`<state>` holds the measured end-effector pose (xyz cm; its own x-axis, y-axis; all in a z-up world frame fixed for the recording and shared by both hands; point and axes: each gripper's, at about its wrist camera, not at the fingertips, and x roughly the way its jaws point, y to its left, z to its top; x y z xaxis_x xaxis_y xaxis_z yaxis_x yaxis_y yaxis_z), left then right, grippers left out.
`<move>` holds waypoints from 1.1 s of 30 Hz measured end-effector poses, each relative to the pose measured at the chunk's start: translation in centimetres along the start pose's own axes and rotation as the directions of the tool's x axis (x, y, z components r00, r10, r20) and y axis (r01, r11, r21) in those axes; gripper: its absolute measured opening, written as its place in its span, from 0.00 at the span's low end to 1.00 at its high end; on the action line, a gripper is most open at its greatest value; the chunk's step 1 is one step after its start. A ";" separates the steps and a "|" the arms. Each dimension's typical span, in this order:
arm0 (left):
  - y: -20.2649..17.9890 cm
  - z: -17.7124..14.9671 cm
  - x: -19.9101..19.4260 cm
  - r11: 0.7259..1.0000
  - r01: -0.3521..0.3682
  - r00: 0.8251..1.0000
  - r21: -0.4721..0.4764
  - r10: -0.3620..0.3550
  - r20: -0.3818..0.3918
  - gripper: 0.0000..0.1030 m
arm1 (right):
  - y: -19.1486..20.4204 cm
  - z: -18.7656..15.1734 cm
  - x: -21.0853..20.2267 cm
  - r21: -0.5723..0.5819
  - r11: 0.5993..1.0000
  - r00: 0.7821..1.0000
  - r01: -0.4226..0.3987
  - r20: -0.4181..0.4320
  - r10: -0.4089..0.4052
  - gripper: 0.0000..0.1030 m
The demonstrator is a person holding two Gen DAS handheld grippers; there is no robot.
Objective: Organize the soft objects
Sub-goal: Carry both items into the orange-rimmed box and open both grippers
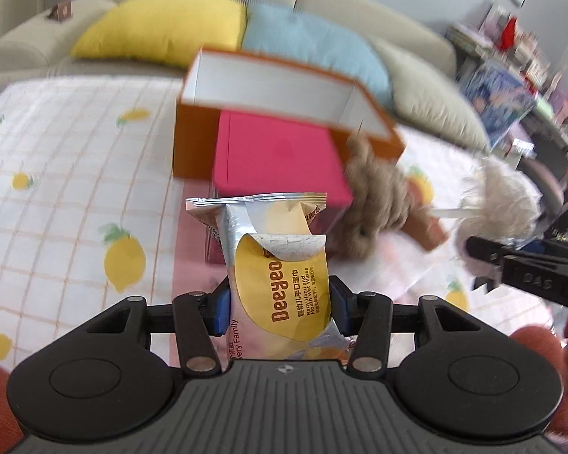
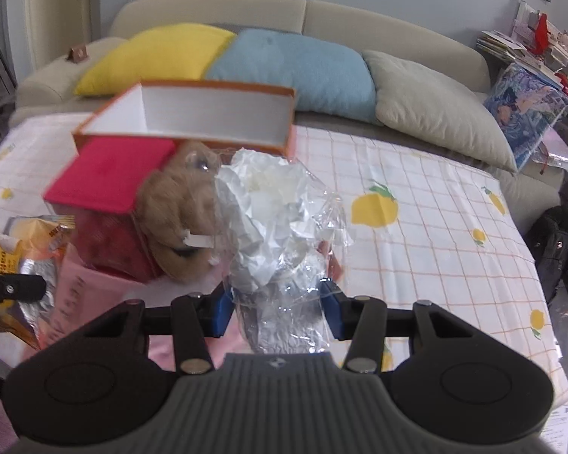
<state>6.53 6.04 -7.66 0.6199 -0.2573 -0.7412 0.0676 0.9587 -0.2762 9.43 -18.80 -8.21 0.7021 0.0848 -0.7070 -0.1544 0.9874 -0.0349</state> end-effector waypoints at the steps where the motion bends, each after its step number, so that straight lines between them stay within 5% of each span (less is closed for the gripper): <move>1: 0.0 0.6 -0.6 1.000 0.005 1.000 -0.002 -0.005 0.023 0.56 | 0.2 0.6 -0.2 -0.001 1.000 1.000 -0.014 0.010 0.014 0.47; 11: 0.5 9.6 -2.8 0.998 0.035 0.977 0.046 -0.044 0.208 0.55 | 2.2 9.5 1.2 0.060 0.974 0.972 -0.217 0.100 0.210 0.47; 16: 1.1 13.8 -1.5 0.997 0.048 0.969 0.056 -0.060 0.239 0.55 | 3.6 13.5 3.8 0.056 0.967 0.963 -0.250 0.118 0.242 0.47; 24: 3.0 16.9 5.9 0.999 -0.001 0.995 0.041 -0.003 0.099 0.55 | 5.3 17.4 11.8 0.125 0.959 0.967 -0.255 0.010 0.256 0.47; 33: 3.6 18.0 11.9 0.995 -0.039 0.998 0.087 0.043 -0.044 0.56 | 7.2 17.8 19.6 0.099 0.973 0.964 -0.208 -0.149 0.221 0.47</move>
<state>28.20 8.61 -6.48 0.5870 -0.2212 -0.7788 0.1110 0.9748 -0.1932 34.42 -7.62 -9.75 0.5389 0.2800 -0.7945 -0.2270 0.9565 0.1831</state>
